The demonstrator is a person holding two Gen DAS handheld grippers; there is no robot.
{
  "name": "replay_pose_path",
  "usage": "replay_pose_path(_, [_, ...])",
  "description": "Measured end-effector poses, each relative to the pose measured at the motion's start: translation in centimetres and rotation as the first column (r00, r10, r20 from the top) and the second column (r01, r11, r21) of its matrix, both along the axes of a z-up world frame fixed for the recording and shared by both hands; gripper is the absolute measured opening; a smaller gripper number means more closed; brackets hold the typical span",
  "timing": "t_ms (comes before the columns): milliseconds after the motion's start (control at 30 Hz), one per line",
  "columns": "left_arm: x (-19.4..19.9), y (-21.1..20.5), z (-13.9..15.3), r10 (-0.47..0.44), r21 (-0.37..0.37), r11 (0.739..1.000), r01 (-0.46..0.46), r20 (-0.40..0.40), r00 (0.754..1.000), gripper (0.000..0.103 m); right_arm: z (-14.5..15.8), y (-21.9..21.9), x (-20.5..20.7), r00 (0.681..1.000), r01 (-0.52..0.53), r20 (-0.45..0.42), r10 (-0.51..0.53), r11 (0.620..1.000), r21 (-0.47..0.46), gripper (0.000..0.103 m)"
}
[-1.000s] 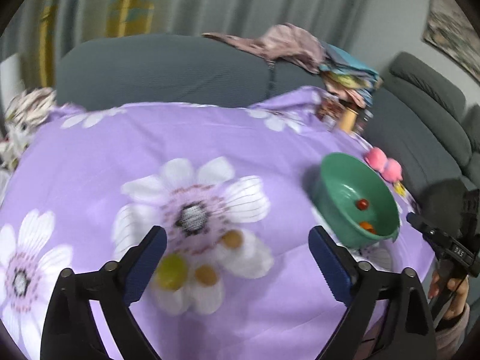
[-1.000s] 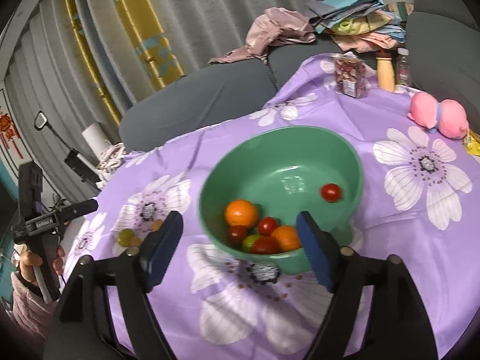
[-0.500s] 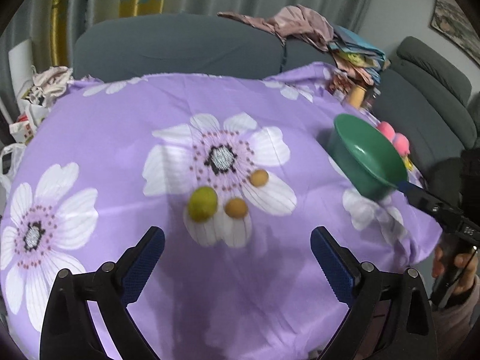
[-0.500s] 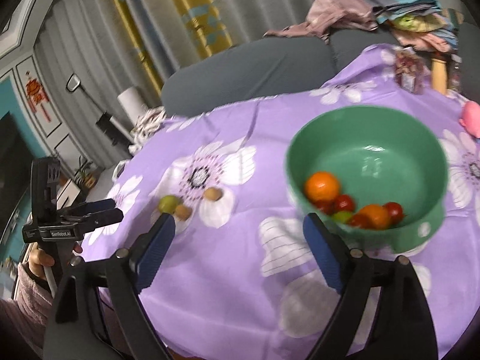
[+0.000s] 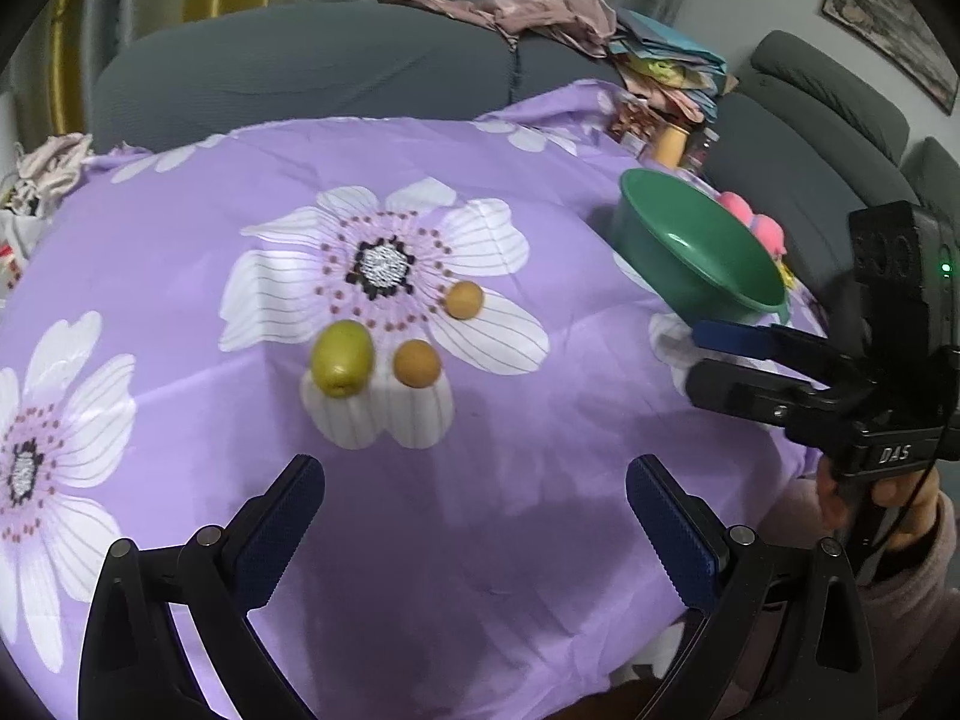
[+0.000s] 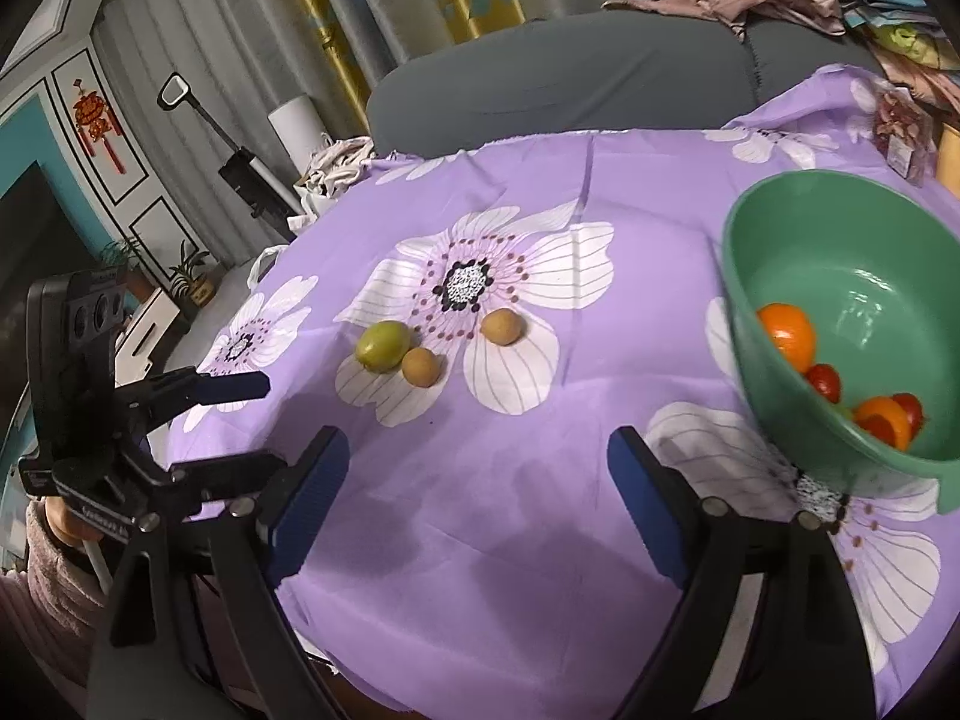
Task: Organize fruits
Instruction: 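Move both grippers back toward the small yellow plums, then close the left gripper on a yellow plum while the right gripper grasps another yellow plum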
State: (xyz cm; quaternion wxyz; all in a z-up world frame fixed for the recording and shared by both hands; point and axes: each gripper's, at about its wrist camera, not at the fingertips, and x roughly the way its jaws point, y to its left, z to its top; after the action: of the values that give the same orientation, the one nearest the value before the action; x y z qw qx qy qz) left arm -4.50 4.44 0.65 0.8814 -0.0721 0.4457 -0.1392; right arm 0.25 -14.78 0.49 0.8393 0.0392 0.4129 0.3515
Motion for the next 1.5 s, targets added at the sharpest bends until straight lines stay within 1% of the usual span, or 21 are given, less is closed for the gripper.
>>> replay_pose_path(267, [1.1,-0.4,-0.8,-0.026,-0.045,0.999,0.024,-0.036,0.999,0.100,-0.4,0.8,0.9,1.000,-0.013,-0.025,0.014,1.000,0.009,0.091])
replay_pose_path(500, [3.0,-0.9,-1.7,-0.072,-0.082,0.995,0.065,-0.081,0.994,0.100,-0.5,1.3,1.9,0.999,-0.014,-0.032,0.014,1.000,0.020,0.092])
replay_pose_path(633, [4.3,-0.7,-2.4,-0.075,-0.102,0.993,0.064,-0.112,0.991,0.100,-0.7,1.1,2.3,0.999,-0.004,-0.039,0.006,1.000,0.027,0.092])
replay_pose_path(667, [4.7,-0.7,-2.6,-0.070,-0.105,0.993,0.057,-0.123,0.990,0.099,-0.8,1.0,2.4,0.999,-0.001,-0.042,0.002,1.000,0.028,0.092])
replay_pose_path(733, [5.3,-0.5,-2.9,-0.062,-0.107,0.993,0.048,-0.134,0.989,0.094,-0.9,0.9,2.6,0.999,0.003,-0.046,-0.001,1.000,0.028,0.092])
replay_pose_path(800, [6.0,-0.5,-3.1,-0.066,-0.096,0.994,0.052,-0.143,0.987,0.087,-1.0,0.8,2.8,0.999,0.006,-0.046,-0.005,1.000,0.028,0.092])
replay_pose_path(1067, [7.8,-1.3,-3.4,-0.080,-0.030,0.997,0.076,-0.156,0.985,0.084,-1.4,1.0,3.6,0.999,-0.001,-0.054,0.003,1.000,0.025,0.092])
replay_pose_path(1133, [8.2,-1.4,-3.5,-0.079,-0.008,0.997,0.079,-0.158,0.984,0.077,-1.5,1.4,4.0,0.998,-0.011,-0.059,0.012,1.000,0.020,0.092])
replay_pose_path(1167, [8.5,-1.5,-3.5,-0.076,0.006,0.997,0.078,-0.160,0.984,0.069,-1.5,1.5,4.1,0.998,-0.015,-0.060,0.016,1.000,0.017,0.092])
replay_pose_path(1233, [8.7,-1.5,-3.5,-0.073,0.032,0.996,0.079,-0.155,0.985,0.067,-1.5,1.9,4.4,0.998,-0.025,-0.060,0.025,1.000,0.008,0.092])
replay_pose_path(1300, [8.9,-1.4,-3.5,-0.073,0.038,0.996,0.079,-0.150,0.986,0.063,-1.5,2.2,4.7,0.998,-0.029,-0.061,0.029,1.000,0.002,0.092])
replay_pose_path(1433, [9.2,-1.5,-3.6,-0.077,0.074,0.993,0.089,-0.146,0.986,0.061,-1.6,2.6,5.3,0.997,-0.029,-0.070,0.029,1.000,0.000,0.092])
replay_pose_path(1500, [9.4,-1.5,-3.8,-0.076,0.105,0.990,0.092,-0.147,0.986,0.059,-1.7,2.8,5.6,0.997,-0.030,-0.074,0.030,1.000,0.001,0.092])
